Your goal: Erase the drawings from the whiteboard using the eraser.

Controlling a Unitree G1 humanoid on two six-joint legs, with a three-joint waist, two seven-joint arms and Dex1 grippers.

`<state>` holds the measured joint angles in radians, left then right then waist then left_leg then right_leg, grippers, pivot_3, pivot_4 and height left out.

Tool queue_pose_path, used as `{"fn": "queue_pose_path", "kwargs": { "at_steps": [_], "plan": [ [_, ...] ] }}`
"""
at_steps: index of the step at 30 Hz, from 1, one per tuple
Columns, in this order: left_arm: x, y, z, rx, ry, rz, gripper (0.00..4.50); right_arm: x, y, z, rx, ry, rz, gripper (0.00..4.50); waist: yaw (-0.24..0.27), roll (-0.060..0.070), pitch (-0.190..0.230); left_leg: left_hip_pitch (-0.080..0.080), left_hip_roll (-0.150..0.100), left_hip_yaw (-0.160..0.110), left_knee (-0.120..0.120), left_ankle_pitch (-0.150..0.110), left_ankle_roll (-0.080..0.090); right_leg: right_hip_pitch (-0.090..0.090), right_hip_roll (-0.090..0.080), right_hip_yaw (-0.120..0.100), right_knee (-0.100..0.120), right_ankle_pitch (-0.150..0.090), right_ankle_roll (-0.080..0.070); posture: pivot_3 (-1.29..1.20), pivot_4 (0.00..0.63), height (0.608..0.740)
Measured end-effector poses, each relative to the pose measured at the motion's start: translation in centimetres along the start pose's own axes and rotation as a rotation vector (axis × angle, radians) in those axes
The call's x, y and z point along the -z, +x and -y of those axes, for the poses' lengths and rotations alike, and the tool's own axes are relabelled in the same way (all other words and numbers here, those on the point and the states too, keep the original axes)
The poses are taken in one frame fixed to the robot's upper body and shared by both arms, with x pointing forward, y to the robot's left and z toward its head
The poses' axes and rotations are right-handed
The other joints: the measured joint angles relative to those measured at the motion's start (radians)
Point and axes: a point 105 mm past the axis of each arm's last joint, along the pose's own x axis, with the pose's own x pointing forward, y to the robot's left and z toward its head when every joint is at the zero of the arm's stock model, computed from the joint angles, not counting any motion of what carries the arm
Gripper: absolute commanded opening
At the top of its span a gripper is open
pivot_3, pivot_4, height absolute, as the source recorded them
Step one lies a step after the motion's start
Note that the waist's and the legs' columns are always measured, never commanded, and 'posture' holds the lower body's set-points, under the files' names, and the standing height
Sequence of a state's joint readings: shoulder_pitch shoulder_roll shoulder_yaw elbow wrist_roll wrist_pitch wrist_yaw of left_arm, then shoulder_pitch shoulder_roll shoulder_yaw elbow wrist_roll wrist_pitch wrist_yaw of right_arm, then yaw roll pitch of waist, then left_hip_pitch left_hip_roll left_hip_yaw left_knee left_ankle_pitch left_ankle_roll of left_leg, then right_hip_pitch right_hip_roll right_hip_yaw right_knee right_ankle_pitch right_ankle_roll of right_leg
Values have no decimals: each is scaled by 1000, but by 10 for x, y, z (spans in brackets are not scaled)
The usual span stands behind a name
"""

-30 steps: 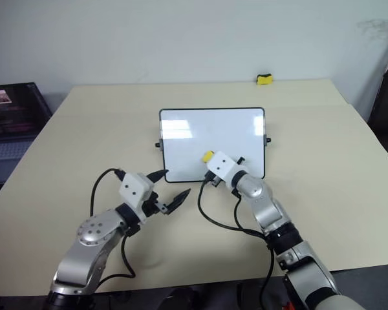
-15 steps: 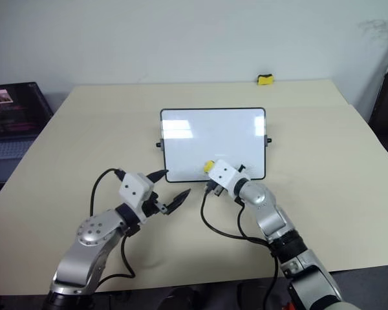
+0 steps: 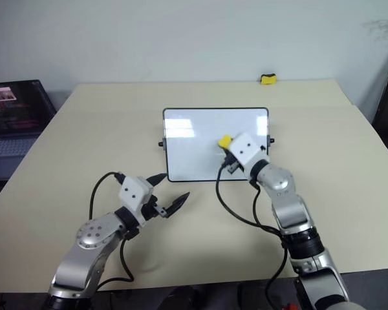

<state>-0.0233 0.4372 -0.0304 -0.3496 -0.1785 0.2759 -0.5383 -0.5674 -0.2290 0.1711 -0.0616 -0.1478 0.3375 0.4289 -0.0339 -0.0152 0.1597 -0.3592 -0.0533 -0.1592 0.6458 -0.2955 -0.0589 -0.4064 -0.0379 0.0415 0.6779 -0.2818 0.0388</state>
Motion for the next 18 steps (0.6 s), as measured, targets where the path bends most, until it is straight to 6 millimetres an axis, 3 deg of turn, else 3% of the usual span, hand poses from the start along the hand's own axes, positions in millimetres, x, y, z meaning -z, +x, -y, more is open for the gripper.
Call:
{"fn": "queue_pose_path", "kwargs": {
  "at_steps": [5, 11, 18],
  "plan": [
    [-1, 0, 0, 2, 1, 2, 4500, 14, 10, -4, 14, 10, -46, 985, 1, 0, 0, 0, 0, 0, 0, 0, 0, 0, 0, 0, 0, 0, 0, 0, 150, 740],
    [-1, 1, 0, 3, 3, 4, 4500, 30, 21, -27, -36, -4, -91, 985, 0, 0, 0, -1, 0, 1, 0, 0, 0, -1, 0, 0, 0, 0, 0, 0, 150, 740],
    [-3, 0, 0, 3, 6, 7, 4500, 40, 18, -41, -77, -21, -111, 985, 1, 0, 0, -1, 0, 0, 0, 0, 0, -1, 0, 0, -1, 0, 0, 0, 150, 740]
  ]
}}
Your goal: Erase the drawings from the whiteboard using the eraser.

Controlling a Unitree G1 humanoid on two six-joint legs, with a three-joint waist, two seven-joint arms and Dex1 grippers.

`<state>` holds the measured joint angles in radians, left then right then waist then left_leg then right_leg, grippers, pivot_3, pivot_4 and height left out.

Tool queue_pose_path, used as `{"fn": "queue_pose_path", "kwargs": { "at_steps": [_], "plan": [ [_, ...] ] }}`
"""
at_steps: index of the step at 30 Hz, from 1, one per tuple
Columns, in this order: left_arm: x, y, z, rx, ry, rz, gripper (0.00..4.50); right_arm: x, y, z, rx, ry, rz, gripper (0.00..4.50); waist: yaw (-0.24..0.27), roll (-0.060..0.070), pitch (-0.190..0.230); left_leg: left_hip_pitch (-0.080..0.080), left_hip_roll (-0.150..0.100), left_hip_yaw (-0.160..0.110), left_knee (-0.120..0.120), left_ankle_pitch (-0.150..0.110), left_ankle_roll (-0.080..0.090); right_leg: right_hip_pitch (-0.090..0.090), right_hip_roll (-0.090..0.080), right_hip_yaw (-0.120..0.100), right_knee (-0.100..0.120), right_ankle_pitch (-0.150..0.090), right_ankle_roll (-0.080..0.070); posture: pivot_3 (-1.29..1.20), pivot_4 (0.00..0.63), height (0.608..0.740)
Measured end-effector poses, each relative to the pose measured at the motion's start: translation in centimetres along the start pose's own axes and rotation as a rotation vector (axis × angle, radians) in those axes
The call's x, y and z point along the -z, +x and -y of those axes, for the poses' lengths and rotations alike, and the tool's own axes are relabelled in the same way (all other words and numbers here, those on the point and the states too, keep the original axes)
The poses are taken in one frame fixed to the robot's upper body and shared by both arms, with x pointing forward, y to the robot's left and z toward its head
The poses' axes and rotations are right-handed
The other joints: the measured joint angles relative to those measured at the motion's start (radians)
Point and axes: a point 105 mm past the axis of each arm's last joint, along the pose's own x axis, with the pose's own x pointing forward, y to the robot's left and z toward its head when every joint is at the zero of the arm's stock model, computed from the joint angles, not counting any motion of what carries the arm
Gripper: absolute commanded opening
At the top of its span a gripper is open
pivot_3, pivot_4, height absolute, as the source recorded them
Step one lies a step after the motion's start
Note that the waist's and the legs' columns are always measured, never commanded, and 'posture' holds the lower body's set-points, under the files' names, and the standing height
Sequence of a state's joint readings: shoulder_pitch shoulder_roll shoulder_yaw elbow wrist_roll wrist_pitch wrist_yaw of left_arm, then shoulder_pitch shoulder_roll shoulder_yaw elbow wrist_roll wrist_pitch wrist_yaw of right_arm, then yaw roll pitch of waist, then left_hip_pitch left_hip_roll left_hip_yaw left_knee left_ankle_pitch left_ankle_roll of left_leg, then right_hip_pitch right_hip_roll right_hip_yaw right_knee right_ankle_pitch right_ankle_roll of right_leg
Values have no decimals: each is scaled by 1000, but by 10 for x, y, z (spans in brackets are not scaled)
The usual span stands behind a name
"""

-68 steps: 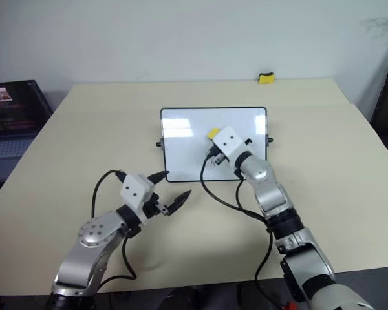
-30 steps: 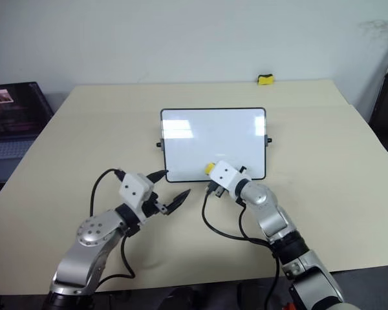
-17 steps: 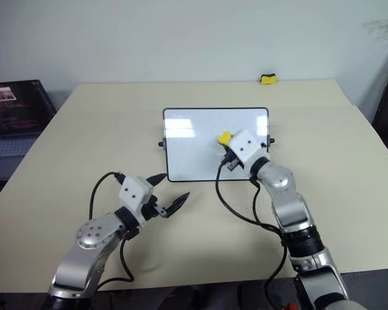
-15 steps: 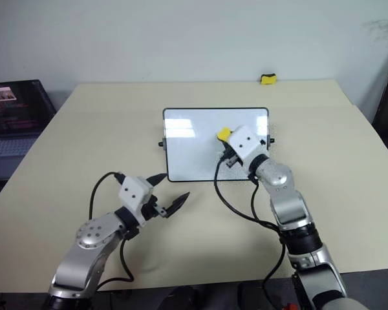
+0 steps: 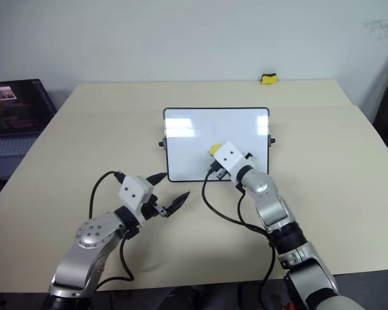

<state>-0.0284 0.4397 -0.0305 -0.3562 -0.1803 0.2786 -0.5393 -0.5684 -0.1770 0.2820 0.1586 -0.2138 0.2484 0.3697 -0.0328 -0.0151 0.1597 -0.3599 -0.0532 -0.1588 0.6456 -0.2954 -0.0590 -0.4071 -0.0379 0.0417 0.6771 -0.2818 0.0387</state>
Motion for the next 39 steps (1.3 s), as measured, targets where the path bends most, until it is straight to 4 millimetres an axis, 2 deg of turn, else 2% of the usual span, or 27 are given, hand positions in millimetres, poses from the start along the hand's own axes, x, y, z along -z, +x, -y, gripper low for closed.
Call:
{"fn": "queue_pose_path", "kwargs": {
  "at_steps": [5, 10, 18, 26, 35, 39],
  "plan": [
    [2, -1, 1, 0, -3, -5, 4500, 10, -9, -12, -59, -6, -26, 985, 0, 0, 0, 0, 0, 0, 0, 0, 0, 0, 0, 0, 0, 0, 0, 0, 150, 740],
    [0, -2, 2, 2, -1, -1, 4500, 10, -18, -13, -70, -4, -35, 985, 0, 0, 0, 0, 0, 0, 0, 0, 0, 0, 0, 0, 0, 0, 0, 0, 150, 740],
    [-13, -18, -5, -68, -20, 17, 4500, 3, -27, 3, -28, 20, -26, 985, 1, 0, 0, 0, 0, 0, 0, 0, 0, 0, 0, 0, 0, 0, 0, 0, 150, 740],
    [-16, -32, -3, -128, -64, 6, 4500, 2, -31, 5, -19, 42, -31, 985, 1, 0, 0, -1, 0, 0, 0, 0, 0, 0, 0, 0, -1, 0, 0, 0, 150, 740],
    [-14, -38, 9, -154, -110, -1, 4500, -5, -31, 20, 33, 35, -14, 985, 2, 0, 0, -1, 0, 0, 0, 0, 0, 0, 0, 0, -1, 0, 0, 0, 150, 740],
    [-17, -37, 16, -132, -126, 5, 4500, -5, -31, 21, 36, 36, -16, 985, 1, 0, 0, -1, 0, 0, 0, 0, 0, 0, 0, 0, -1, 0, 0, 0, 150, 740]
  ]
}}
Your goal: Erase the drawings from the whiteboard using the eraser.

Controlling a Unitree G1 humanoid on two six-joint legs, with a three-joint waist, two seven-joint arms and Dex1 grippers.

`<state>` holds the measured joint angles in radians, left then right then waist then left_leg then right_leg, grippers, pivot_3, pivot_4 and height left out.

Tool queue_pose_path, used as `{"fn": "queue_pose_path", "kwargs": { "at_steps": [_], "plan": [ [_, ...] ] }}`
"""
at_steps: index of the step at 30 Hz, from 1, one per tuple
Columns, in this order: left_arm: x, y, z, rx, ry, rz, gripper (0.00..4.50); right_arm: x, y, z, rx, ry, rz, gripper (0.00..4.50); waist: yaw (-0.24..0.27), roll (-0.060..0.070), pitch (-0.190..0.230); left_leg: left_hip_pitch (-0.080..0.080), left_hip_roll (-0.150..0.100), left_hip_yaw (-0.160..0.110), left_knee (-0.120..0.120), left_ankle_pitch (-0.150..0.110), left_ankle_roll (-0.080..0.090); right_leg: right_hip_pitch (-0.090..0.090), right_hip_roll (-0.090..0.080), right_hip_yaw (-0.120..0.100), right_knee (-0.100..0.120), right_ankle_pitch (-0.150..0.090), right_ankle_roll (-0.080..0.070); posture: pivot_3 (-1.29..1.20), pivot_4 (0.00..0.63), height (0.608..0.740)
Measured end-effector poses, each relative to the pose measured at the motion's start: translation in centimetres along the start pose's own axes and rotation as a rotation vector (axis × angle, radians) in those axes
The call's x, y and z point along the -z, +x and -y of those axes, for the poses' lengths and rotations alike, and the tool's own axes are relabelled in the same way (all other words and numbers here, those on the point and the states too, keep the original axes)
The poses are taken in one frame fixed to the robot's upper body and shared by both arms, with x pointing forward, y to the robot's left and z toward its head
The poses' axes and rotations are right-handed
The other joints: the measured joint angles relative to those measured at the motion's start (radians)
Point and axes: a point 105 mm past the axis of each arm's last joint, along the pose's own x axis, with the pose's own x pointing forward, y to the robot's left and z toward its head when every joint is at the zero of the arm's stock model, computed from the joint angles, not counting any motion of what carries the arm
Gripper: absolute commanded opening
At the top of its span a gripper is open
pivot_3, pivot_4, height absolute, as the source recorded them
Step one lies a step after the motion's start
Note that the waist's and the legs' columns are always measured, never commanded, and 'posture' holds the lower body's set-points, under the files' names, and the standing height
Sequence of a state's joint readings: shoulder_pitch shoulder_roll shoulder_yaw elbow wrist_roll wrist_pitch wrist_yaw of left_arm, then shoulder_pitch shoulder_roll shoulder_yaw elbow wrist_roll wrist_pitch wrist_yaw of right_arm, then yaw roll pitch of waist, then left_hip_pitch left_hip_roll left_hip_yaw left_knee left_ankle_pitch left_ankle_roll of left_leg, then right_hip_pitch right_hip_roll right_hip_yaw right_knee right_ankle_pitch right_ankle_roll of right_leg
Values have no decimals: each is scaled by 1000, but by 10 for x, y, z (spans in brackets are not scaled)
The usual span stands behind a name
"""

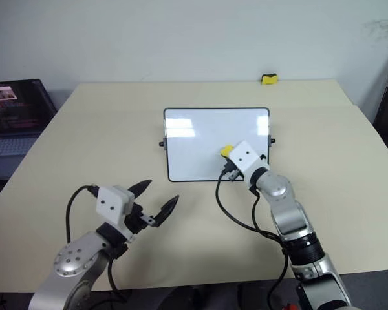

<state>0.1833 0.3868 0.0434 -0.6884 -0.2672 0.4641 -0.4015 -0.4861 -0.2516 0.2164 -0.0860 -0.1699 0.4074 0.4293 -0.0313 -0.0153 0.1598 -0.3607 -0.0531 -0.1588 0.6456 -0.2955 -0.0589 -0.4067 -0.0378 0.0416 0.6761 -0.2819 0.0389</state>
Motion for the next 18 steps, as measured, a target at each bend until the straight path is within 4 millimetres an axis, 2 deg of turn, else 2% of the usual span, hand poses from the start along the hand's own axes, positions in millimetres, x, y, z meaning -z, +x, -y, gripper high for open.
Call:
{"fn": "queue_pose_path", "kwargs": {
  "at_steps": [11, 18],
  "plan": [
    [-12, 9, 1, 15, 0, 15, 4500, -7, 0, 20, 83, -9, 17, 985, 0, 0, 0, 0, 0, 0, 0, 1, -1, 0, 0, 0, 0, 0, 0, 0, 150, 740],
    [-22, 16, 0, 27, 13, 36, 4500, 3, 10, 24, 108, 0, -10, 985, -1, 0, 0, 0, 0, 1, 0, 2, -3, 0, 0, 0, 0, 0, 0, 0, 150, 740]
  ]
}}
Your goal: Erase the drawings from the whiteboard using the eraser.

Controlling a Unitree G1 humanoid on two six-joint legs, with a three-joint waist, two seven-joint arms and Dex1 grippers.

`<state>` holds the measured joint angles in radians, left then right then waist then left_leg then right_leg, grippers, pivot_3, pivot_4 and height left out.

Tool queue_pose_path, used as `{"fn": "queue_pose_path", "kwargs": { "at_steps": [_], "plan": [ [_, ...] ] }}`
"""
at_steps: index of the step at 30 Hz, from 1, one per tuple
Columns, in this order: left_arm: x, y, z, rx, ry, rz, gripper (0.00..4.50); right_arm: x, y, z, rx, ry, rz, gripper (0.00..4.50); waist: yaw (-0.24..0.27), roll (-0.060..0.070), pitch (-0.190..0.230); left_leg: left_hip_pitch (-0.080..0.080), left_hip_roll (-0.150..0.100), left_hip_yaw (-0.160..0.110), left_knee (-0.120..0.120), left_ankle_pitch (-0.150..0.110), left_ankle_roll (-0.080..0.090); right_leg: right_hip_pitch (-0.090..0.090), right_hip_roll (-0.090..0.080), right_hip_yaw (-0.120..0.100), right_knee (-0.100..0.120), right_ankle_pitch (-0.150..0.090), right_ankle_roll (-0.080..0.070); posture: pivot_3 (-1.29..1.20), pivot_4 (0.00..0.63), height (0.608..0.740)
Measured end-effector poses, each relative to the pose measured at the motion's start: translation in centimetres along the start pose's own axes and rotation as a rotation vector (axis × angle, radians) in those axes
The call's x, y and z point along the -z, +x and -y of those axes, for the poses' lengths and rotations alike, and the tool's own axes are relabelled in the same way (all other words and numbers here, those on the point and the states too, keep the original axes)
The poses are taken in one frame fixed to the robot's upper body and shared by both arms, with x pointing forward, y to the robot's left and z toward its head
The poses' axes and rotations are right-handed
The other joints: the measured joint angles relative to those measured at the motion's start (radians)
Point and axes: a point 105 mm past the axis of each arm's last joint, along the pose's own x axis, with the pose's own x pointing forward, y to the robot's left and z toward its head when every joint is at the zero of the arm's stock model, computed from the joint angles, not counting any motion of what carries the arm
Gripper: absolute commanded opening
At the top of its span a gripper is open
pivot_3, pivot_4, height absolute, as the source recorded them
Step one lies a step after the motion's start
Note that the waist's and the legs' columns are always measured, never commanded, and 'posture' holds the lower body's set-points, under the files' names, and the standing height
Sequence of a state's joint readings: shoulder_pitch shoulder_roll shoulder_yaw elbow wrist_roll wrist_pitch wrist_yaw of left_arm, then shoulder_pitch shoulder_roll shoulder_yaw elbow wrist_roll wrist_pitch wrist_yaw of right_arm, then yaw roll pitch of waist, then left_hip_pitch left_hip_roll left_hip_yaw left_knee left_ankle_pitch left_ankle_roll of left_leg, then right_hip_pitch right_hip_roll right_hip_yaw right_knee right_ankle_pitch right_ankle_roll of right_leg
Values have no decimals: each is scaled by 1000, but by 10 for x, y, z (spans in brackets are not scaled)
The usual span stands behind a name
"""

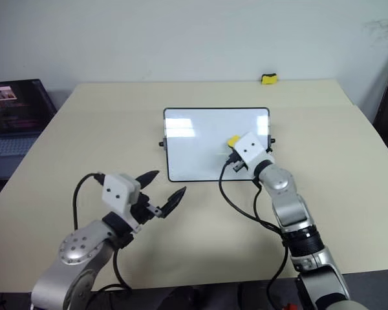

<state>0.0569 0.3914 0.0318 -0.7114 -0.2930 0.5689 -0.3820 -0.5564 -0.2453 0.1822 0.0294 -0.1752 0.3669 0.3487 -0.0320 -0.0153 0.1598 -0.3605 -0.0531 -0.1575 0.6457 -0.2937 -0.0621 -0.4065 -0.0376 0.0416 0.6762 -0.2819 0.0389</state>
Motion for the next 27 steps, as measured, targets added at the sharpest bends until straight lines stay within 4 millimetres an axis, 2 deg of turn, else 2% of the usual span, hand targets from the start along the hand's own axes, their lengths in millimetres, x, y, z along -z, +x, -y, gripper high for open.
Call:
{"fn": "queue_pose_path", "kwargs": {
  "at_steps": [5, 9, 13, 15, 20, 27],
  "plan": [
    [-2, 1, 0, 4, 2, -1, 4500, 2, 7, -4, -10, 3, -1, 985, 0, 0, 0, 0, 0, 0, 0, 0, 0, 0, 0, 0, 0, 0, 0, 0, 150, 740],
    [-2, 1, -1, 5, 5, -1, 4500, 3, 9, -21, -86, -1, -8, 985, 0, 0, 0, 0, 0, 0, 0, 0, 0, 0, 0, 0, 0, 0, 0, 0, 150, 740],
    [1, -1, 0, 4, 2, -3, 4500, 12, 1, -43, -197, 0, -38, 985, 1, 0, 0, 0, 0, -1, 0, 0, 0, 0, 0, 0, -1, 0, 0, 0, 150, 740],
    [2, -2, 0, 4, 1, -5, 4500, 17, -5, -48, -220, 8, -55, 985, 1, 0, 0, -1, 0, -1, 0, 0, 0, 0, 0, 0, -1, 0, 0, 0, 150, 740],
    [3, -3, 1, 17, 6, 9, 4500, 17, -14, -39, -202, 40, -59, 985, 1, 0, 0, 0, 0, -1, 0, 0, 0, 0, 0, 0, 0, 0, 0, 0, 150, 740],
    [14, -3, -4, 24, 1, -4, 4500, 6, -30, -12, -115, 70, -36, 985, 1, 0, 0, -1, 0, -1, 0, 0, 0, 0, 0, 0, -1, 0, 0, 0, 150, 740]
  ]
}}
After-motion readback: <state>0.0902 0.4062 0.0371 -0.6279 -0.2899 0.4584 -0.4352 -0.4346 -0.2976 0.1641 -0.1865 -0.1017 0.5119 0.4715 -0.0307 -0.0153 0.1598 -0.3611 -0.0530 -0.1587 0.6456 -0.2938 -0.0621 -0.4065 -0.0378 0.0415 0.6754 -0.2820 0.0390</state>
